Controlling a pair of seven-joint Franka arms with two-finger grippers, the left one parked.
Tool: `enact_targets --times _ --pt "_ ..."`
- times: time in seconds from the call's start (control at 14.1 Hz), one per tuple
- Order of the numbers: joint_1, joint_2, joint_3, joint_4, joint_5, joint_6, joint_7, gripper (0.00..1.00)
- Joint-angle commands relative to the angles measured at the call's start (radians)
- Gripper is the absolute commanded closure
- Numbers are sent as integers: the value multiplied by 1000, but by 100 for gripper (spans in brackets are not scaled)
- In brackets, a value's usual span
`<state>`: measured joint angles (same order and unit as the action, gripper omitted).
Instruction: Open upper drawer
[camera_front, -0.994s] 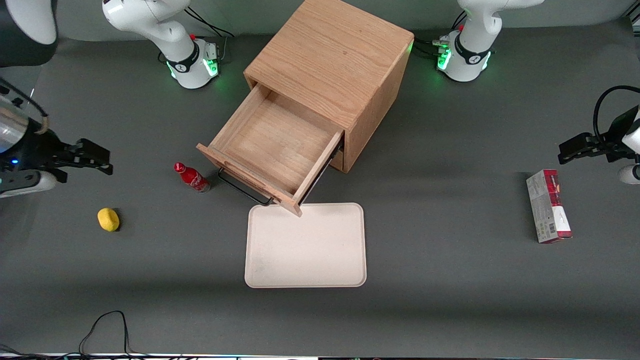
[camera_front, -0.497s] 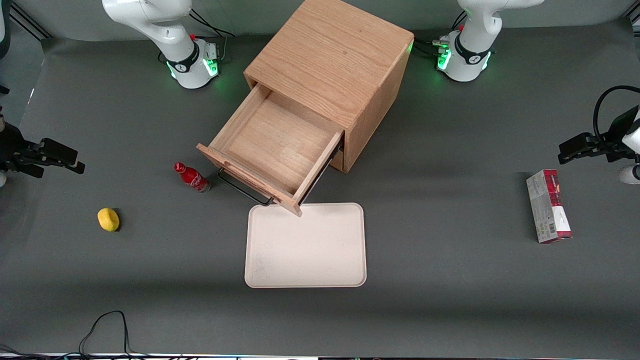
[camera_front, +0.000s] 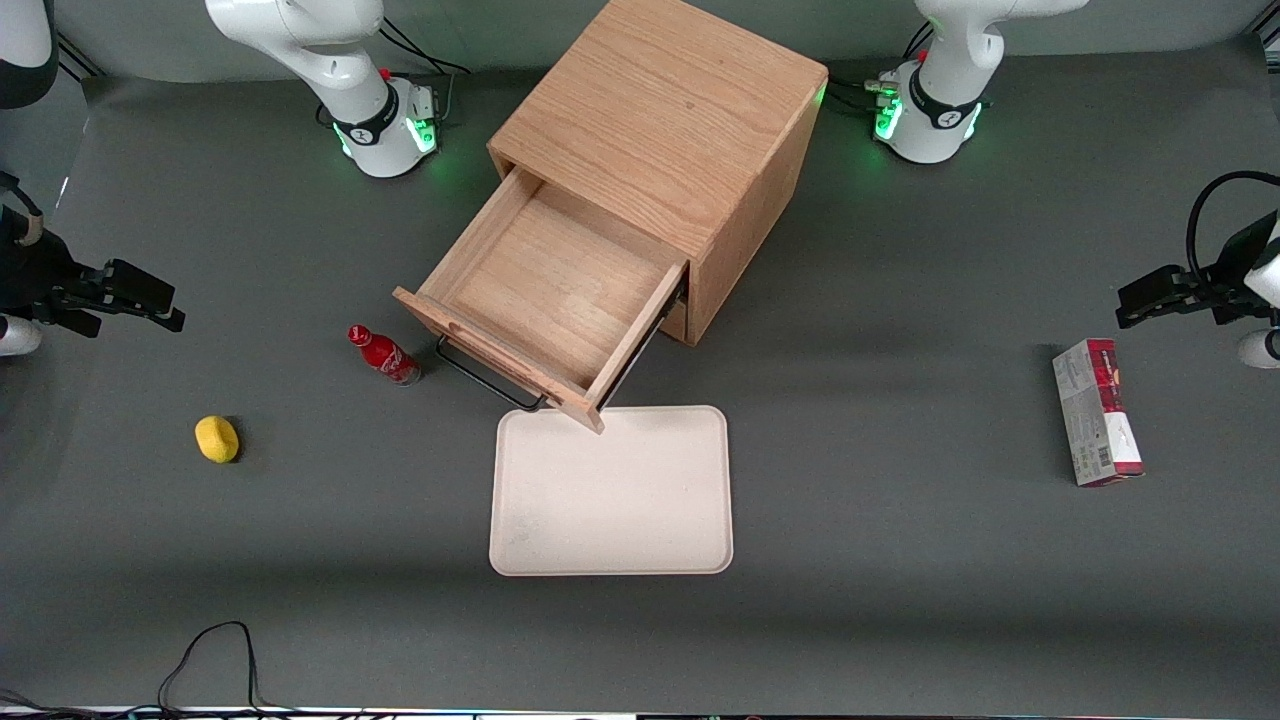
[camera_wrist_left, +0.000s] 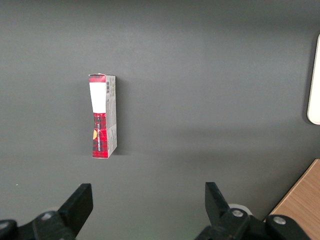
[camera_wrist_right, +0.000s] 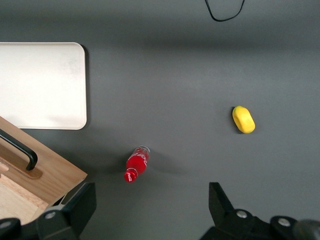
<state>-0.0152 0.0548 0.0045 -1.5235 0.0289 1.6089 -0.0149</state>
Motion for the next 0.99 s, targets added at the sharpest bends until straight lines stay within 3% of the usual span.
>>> enact_targets --times 0.0,0.28,0.92 --pt "-8 -15 3 -18 -12 5 12 0" --pt "70 -12 -70 -18 -21 5 13 0" --pt "70 -12 -75 -12 -23 0 24 0"
